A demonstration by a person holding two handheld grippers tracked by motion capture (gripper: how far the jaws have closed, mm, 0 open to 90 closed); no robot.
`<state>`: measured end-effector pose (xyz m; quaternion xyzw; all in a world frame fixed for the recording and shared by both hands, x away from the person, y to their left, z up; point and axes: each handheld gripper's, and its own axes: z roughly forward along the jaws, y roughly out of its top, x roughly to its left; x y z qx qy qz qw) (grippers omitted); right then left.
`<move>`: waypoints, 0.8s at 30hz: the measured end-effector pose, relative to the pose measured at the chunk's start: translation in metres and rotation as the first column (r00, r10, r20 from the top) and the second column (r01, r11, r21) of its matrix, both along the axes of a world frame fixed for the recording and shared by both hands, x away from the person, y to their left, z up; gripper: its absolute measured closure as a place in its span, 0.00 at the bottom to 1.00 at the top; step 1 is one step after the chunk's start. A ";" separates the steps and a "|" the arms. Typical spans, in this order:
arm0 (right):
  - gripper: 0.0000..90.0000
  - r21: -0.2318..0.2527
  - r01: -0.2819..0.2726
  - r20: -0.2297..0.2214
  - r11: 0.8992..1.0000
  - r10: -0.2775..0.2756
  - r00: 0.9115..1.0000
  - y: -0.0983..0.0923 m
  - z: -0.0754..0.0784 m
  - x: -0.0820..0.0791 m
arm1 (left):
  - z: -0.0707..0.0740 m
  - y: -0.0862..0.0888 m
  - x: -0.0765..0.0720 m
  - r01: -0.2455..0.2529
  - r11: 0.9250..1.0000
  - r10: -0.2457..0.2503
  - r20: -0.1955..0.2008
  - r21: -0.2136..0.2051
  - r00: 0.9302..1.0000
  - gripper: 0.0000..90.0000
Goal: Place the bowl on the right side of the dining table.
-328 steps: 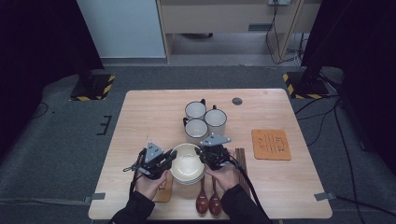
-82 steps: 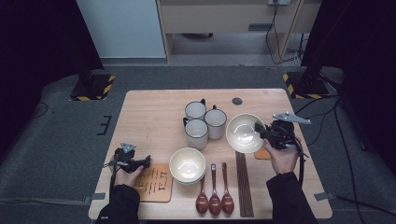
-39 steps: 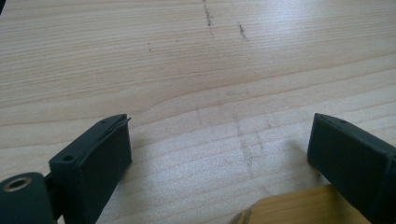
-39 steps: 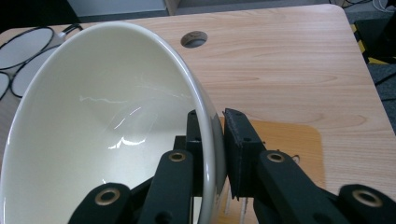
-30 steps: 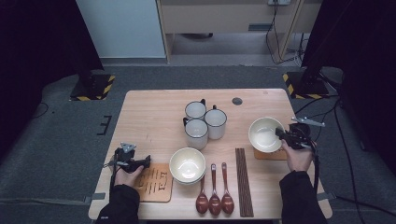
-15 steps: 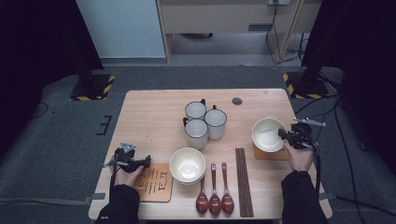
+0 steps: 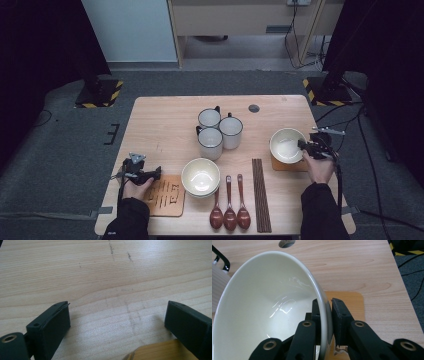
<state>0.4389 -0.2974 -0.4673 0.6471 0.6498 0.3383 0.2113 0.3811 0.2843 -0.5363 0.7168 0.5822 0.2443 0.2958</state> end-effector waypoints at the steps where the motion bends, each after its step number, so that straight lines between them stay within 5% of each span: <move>1: 0.90 -0.001 0.003 -0.002 1.000 -0.003 1.000 0.000 -0.001 0.001 | 0.000 0.000 0.000 0.000 1.000 0.000 0.000 0.000 1.000 0.06; 24: 0.90 -0.023 0.011 -0.061 1.000 -0.012 0.998 -0.001 -0.016 0.012 | 0.000 0.000 0.000 0.000 1.000 0.000 0.000 0.000 1.000 0.06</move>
